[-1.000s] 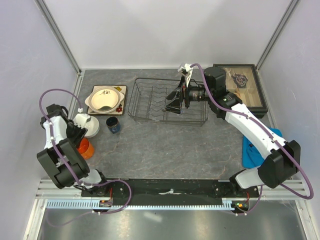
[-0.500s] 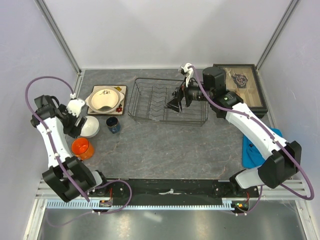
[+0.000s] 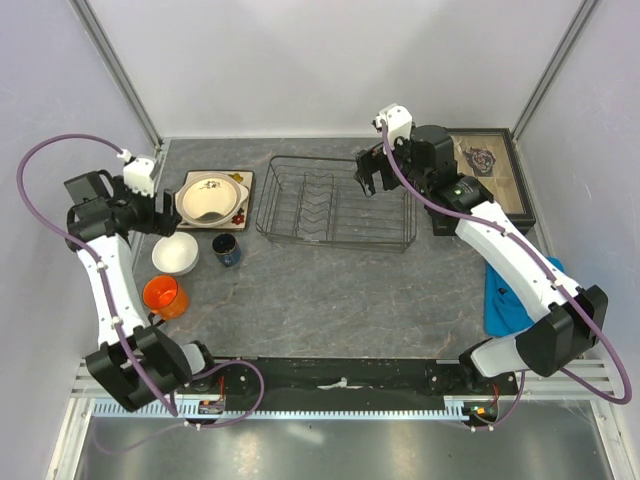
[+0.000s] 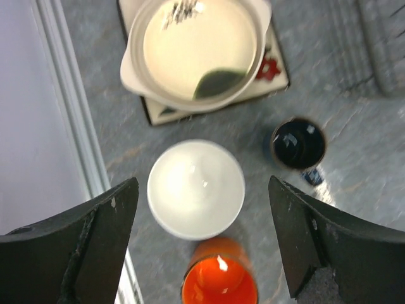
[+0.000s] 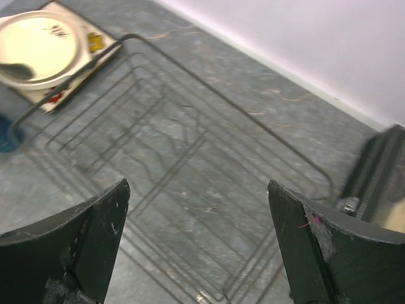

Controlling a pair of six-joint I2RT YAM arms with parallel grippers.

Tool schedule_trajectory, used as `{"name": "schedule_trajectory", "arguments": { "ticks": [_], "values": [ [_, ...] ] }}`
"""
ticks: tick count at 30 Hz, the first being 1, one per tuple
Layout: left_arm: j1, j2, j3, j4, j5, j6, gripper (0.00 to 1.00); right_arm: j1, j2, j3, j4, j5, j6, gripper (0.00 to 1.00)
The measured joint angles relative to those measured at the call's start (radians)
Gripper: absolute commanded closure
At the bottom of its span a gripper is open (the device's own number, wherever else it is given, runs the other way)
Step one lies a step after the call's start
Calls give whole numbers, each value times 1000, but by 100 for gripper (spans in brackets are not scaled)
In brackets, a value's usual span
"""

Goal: Unload the mixed dishes from the dish rack
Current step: Reset both arms

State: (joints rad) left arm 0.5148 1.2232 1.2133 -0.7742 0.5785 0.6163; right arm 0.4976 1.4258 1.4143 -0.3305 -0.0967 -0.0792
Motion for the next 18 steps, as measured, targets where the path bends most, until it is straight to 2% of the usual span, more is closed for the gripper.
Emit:
{"name": "schedule_trajectory", "arguments": {
  "ticks": [10,18],
  "values": [
    [-282,-84,-62,340,-40,-316,10,0,-63,-41,85,282,-22,2],
    [-375,-109,-120,555,-140,-478,10,0,-144,-142,210,452,-50,2]
  ]
}}
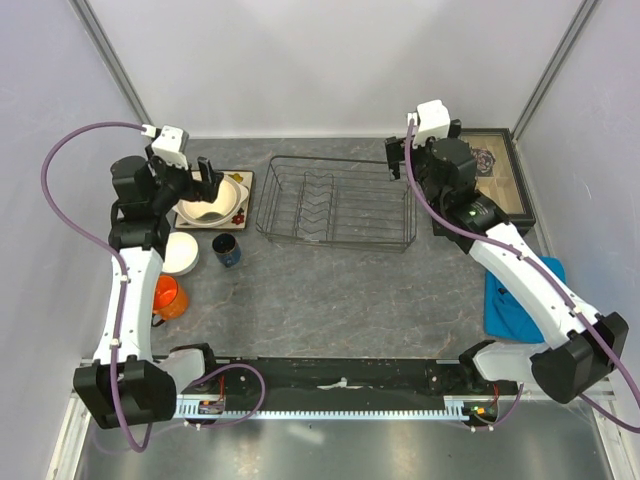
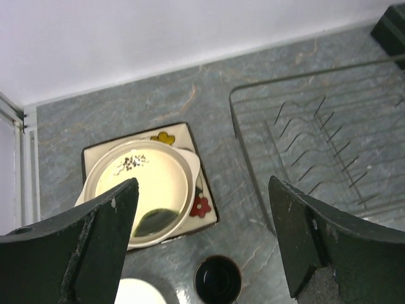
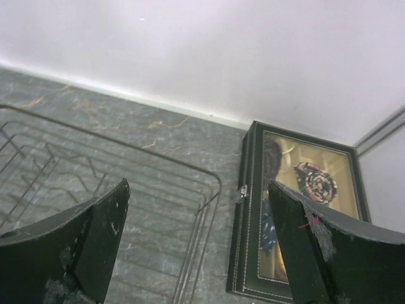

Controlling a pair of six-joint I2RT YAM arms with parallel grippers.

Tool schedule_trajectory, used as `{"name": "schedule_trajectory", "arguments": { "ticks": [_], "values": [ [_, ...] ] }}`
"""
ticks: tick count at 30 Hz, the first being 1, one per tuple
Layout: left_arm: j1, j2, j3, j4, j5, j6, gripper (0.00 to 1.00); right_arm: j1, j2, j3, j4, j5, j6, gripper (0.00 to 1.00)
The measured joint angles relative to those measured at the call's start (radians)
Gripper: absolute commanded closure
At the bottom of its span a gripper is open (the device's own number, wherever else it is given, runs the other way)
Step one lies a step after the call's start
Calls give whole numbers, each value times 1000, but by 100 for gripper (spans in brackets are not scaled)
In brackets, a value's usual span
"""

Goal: Unload the mixed dishes from the dish rack
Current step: Reset both arms

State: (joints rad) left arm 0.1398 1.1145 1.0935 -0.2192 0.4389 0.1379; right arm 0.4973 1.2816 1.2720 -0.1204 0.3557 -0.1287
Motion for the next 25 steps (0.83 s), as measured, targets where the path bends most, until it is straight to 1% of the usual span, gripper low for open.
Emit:
{"name": "schedule_trajectory", "arguments": {
  "ticks": [5,10,25],
  "values": [
    [-18,-14,-30,94,-40,-61,10,0,-21,-39,61,66,-11,2],
    [-20,-17,-48,152,-46,-89,10,0,-22,-50,92,97,-18,2],
    [-38,-21,-72,222,-45,-117,10,0,-22,-50,113,117,-19,2]
  ]
}}
